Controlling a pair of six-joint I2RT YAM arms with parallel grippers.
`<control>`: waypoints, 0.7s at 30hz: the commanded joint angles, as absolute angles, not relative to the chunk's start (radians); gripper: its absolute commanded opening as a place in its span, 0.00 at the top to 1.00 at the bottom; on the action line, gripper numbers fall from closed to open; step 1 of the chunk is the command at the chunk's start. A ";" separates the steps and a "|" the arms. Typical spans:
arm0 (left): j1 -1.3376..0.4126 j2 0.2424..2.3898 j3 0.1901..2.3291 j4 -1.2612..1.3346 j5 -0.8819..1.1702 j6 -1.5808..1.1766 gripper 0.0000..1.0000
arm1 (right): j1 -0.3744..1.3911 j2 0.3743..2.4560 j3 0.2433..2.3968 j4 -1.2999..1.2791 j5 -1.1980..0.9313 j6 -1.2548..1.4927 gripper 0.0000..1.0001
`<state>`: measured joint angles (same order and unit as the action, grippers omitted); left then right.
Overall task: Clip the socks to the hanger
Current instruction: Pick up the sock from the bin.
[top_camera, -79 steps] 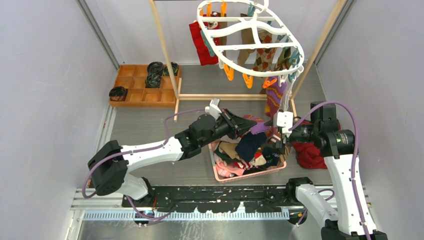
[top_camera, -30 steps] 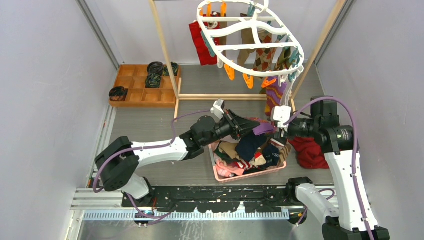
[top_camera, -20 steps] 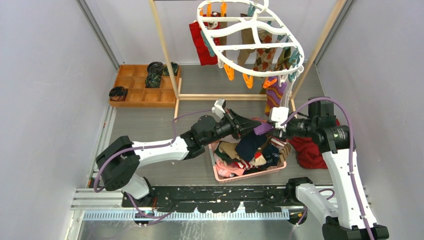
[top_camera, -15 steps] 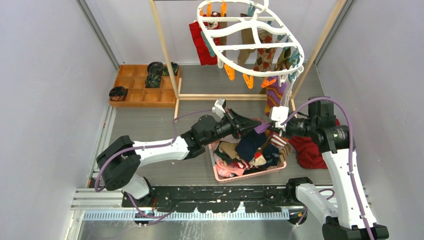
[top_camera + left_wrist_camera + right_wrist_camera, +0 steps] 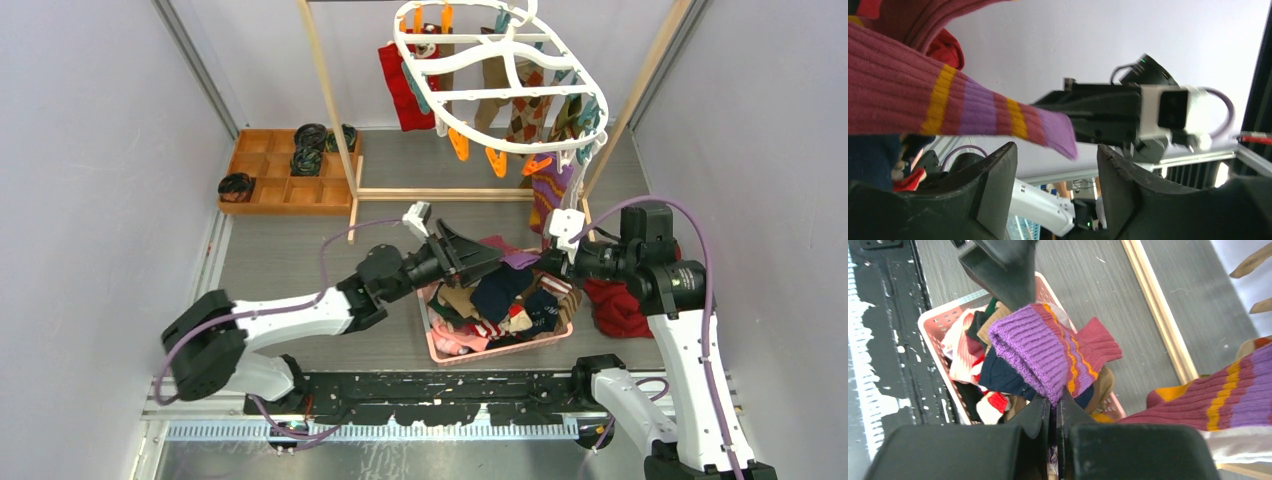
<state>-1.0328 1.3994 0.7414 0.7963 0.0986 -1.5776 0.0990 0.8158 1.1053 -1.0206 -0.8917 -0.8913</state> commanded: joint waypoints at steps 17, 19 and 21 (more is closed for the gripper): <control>-1.038 0.898 0.561 0.457 0.400 0.177 0.16 | 0.084 0.875 1.125 -1.124 -1.032 -0.814 0.96; -1.045 0.942 0.592 0.465 0.407 0.245 0.16 | 0.080 0.878 1.124 -1.126 -1.038 -0.816 0.96; -1.048 0.992 0.628 0.478 0.403 0.291 0.16 | 0.077 0.882 1.126 -1.129 -1.044 -0.820 0.96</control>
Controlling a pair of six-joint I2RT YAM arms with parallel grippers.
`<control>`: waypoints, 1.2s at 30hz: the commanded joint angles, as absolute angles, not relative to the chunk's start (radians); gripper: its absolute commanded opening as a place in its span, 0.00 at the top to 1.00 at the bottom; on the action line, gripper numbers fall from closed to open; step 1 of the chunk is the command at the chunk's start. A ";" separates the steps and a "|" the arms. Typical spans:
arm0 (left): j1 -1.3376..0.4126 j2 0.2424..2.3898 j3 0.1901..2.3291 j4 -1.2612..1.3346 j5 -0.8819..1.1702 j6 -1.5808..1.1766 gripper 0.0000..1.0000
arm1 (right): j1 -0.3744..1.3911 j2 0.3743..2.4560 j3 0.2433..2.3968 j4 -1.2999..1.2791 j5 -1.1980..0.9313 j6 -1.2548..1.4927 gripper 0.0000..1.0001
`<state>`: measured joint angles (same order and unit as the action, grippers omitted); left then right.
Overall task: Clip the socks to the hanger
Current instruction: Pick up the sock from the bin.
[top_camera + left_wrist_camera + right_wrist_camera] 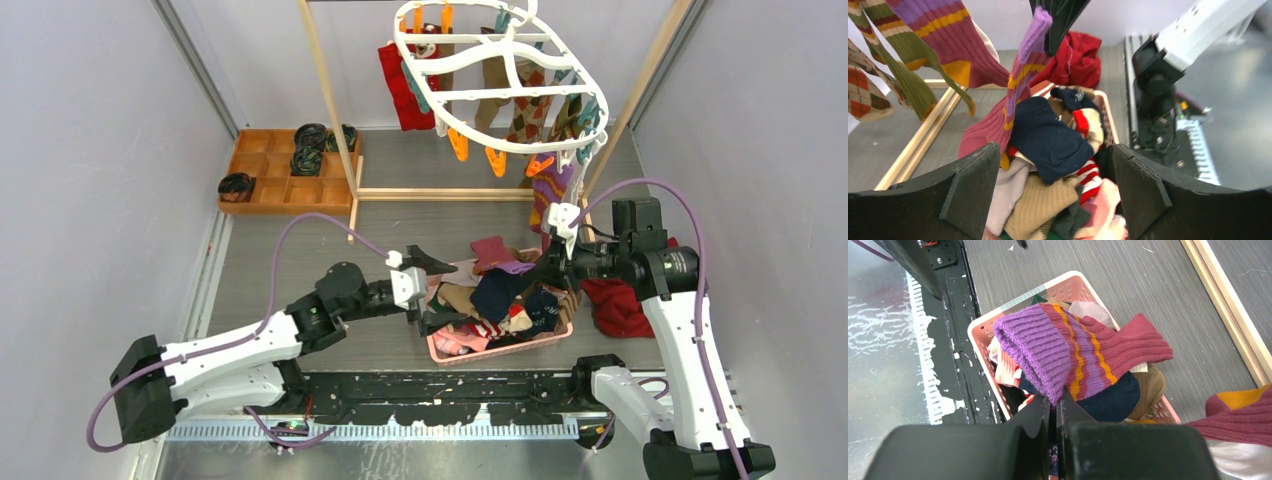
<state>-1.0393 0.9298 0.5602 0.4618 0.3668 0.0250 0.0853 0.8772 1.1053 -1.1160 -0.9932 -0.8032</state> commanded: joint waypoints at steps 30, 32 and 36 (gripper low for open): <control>-1.074 1.369 0.844 0.767 0.496 0.097 0.70 | 0.050 0.891 1.135 -1.135 -1.066 -0.847 0.93; -1.084 1.372 0.841 0.779 0.481 0.095 0.62 | 0.048 0.890 1.135 -1.135 -1.070 -0.847 0.93; -1.098 1.387 0.841 0.800 0.413 0.103 0.57 | 0.047 0.889 1.140 -1.142 -1.079 -0.847 0.92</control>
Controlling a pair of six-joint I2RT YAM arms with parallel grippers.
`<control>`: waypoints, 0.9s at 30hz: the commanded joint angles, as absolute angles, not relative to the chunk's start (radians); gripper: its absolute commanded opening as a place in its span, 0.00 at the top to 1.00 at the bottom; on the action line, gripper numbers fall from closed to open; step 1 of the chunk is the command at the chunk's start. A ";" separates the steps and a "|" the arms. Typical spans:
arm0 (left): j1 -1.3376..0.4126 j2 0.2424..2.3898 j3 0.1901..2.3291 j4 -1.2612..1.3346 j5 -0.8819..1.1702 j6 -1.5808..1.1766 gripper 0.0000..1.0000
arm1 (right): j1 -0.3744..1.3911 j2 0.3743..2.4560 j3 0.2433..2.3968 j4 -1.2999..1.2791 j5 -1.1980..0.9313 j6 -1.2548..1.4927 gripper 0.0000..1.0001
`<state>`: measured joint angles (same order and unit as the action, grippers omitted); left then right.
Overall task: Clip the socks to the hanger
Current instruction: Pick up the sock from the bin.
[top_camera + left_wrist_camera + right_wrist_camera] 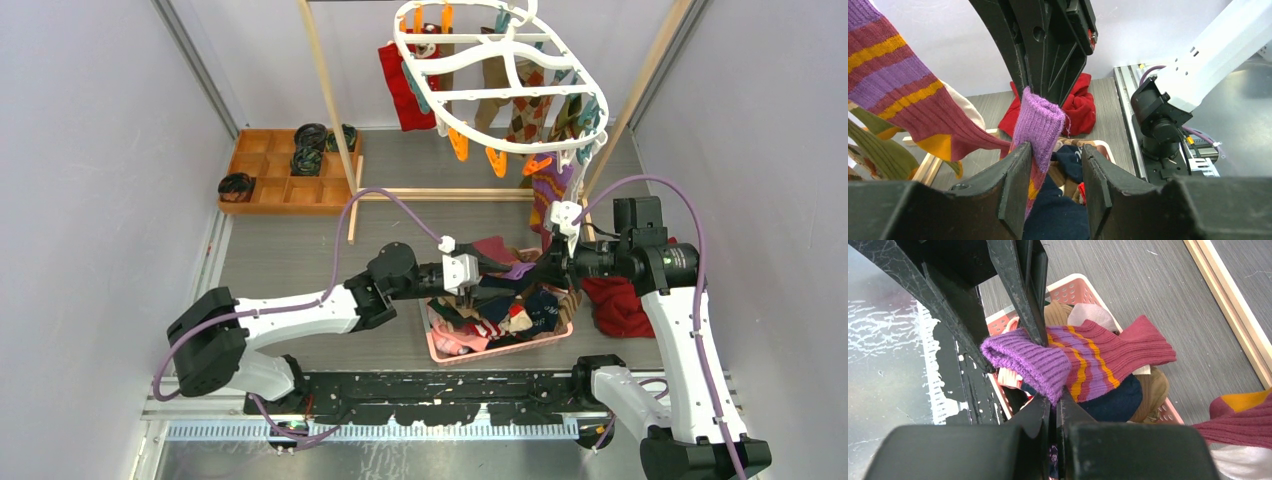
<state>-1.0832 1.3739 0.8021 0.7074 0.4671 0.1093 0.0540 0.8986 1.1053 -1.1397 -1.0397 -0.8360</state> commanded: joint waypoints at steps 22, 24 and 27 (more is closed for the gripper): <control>-1.119 1.360 0.707 1.069 0.094 -0.104 1.00 | -0.037 0.871 1.152 -0.990 -1.199 -0.676 0.53; -1.118 1.358 0.706 1.082 0.089 -0.118 1.00 | -0.037 0.877 1.153 -0.973 -1.218 -0.666 0.50; -1.120 1.355 0.709 1.095 0.086 -0.136 1.00 | -0.037 0.888 1.147 -0.958 -1.244 -0.676 0.44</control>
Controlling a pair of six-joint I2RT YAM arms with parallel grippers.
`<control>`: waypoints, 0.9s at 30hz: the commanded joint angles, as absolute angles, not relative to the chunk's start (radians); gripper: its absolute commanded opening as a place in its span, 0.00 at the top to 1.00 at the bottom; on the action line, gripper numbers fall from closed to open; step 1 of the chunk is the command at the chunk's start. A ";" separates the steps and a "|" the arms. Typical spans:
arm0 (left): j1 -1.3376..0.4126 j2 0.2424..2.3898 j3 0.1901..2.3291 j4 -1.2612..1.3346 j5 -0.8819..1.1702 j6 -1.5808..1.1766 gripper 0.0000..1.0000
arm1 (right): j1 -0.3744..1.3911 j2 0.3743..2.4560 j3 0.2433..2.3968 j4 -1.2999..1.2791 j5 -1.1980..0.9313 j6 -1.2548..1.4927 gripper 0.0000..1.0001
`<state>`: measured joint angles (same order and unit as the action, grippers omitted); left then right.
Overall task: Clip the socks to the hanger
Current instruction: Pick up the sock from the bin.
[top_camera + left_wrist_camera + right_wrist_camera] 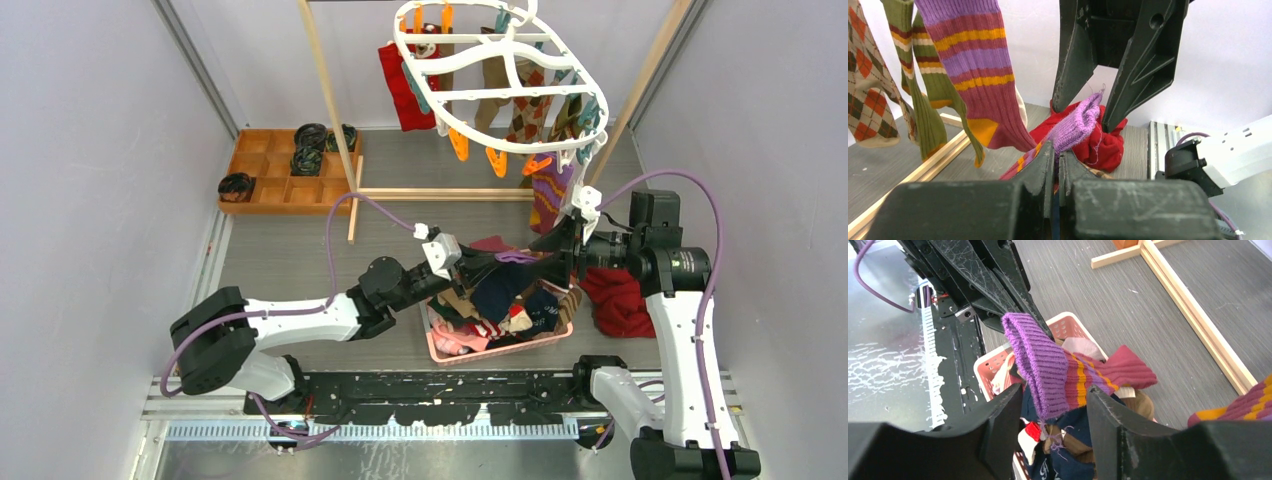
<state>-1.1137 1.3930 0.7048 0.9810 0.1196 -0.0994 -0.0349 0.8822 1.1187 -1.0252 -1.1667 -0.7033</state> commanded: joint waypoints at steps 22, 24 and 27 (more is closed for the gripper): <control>-1.119 1.339 0.750 1.087 0.125 -0.219 1.00 | -0.037 0.912 1.118 -0.883 -1.356 -0.849 0.67; -1.118 1.339 0.751 1.088 0.126 -0.219 1.00 | -0.037 0.910 1.125 -0.888 -1.363 -0.850 0.79; -1.120 1.340 0.747 1.086 0.121 -0.213 0.99 | -0.036 0.904 1.137 -0.911 -1.377 -0.851 0.93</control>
